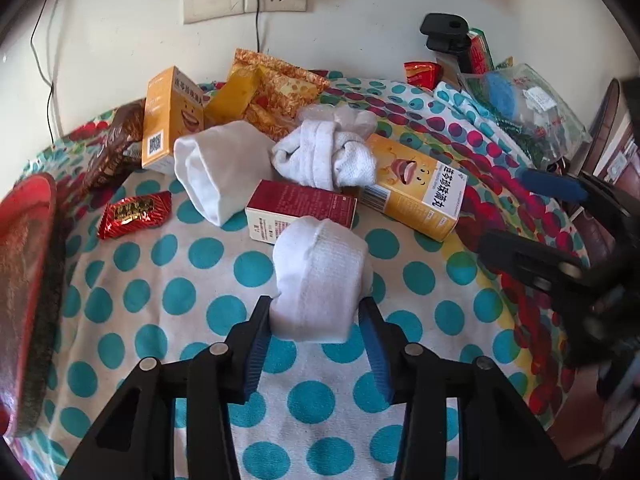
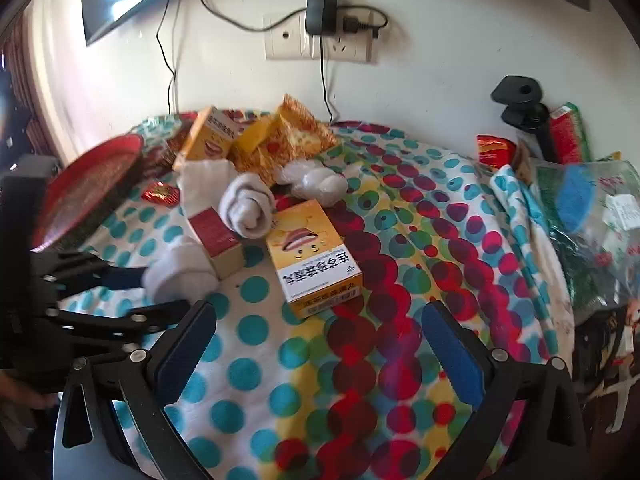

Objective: Organize objects
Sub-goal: 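Lift the rolled white sock held in the left gripper, then carry the white sock over the red tray and open the left gripper, then grasp the orange medicine box with the right gripper, then carry the orange box onto the red tray and open the right gripper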

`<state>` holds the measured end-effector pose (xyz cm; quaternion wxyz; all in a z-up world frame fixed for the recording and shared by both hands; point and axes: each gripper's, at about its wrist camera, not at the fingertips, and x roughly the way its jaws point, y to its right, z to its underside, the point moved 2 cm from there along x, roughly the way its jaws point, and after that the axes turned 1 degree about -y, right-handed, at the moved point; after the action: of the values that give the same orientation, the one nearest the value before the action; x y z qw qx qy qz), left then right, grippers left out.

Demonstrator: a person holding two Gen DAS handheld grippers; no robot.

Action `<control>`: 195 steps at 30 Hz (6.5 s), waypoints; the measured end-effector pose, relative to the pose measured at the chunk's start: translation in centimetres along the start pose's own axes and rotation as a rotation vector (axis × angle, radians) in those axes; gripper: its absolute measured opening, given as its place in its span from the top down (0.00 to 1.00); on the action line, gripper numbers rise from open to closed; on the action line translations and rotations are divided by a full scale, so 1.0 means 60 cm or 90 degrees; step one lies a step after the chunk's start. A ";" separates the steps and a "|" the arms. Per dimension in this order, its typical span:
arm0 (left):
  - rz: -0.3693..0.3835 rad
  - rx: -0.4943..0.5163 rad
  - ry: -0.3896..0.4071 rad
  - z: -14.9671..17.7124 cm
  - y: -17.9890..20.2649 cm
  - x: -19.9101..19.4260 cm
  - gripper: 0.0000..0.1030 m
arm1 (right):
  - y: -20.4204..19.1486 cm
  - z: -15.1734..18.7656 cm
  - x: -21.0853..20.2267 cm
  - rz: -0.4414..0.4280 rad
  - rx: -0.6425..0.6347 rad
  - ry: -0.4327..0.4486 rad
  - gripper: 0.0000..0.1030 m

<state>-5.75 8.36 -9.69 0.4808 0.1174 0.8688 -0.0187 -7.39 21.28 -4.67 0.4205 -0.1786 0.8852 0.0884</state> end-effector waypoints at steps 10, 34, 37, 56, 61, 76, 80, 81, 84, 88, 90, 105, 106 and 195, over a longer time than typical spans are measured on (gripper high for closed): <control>0.011 0.004 0.000 -0.003 -0.008 -0.007 0.66 | 0.008 -0.010 0.076 -0.011 -0.019 -0.047 0.26; -0.024 -0.056 0.006 0.009 -0.071 -0.031 0.66 | 0.034 -0.016 0.105 0.076 0.136 -0.008 0.47; -0.024 -0.069 0.012 0.012 -0.082 -0.038 0.66 | 0.035 -0.015 0.109 0.077 0.136 -0.012 0.47; -0.082 -0.103 0.035 0.025 -0.171 -0.100 0.66 | 0.031 -0.021 0.109 0.096 0.123 -0.024 0.47; -0.114 -0.117 0.040 0.030 -0.225 -0.121 0.66 | 0.033 -0.022 0.105 0.101 0.128 -0.027 0.47; -0.215 -0.202 0.023 0.048 -0.473 -0.177 0.66 | 0.034 -0.024 0.104 0.104 0.127 -0.030 0.47; -0.221 -0.221 0.006 0.063 -0.525 -0.172 0.66 | 0.035 -0.024 0.103 0.104 0.126 -0.031 0.47; -0.225 -0.220 0.002 0.066 -0.537 -0.171 0.66 | 0.035 -0.024 0.103 0.104 0.126 -0.031 0.47; -0.229 -0.230 -0.007 0.070 -0.572 -0.167 0.66 | 0.036 -0.024 0.102 0.106 0.127 -0.032 0.47; -0.232 -0.250 -0.020 0.070 -0.612 -0.156 0.66 | 0.039 -0.025 0.102 0.107 0.127 -0.032 0.47; -0.236 -0.255 -0.029 0.067 -0.629 -0.150 0.66 | 0.037 -0.025 0.103 0.107 0.125 -0.032 0.47; -0.246 -0.271 -0.056 0.044 -0.723 -0.128 0.66 | 0.037 -0.025 0.103 0.107 0.125 -0.033 0.47; -0.245 -0.270 -0.054 0.044 -0.723 -0.129 0.65 | 0.037 -0.025 0.103 0.108 0.124 -0.033 0.47; -0.213 -0.298 0.100 0.194 -0.521 -0.275 0.47 | -0.246 -0.128 0.008 0.016 0.032 0.057 0.49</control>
<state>5.39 -26.80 -4.63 0.4165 -0.1403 0.8912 0.1126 -7.39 5.24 -0.30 0.3834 -0.1605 0.9074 0.0630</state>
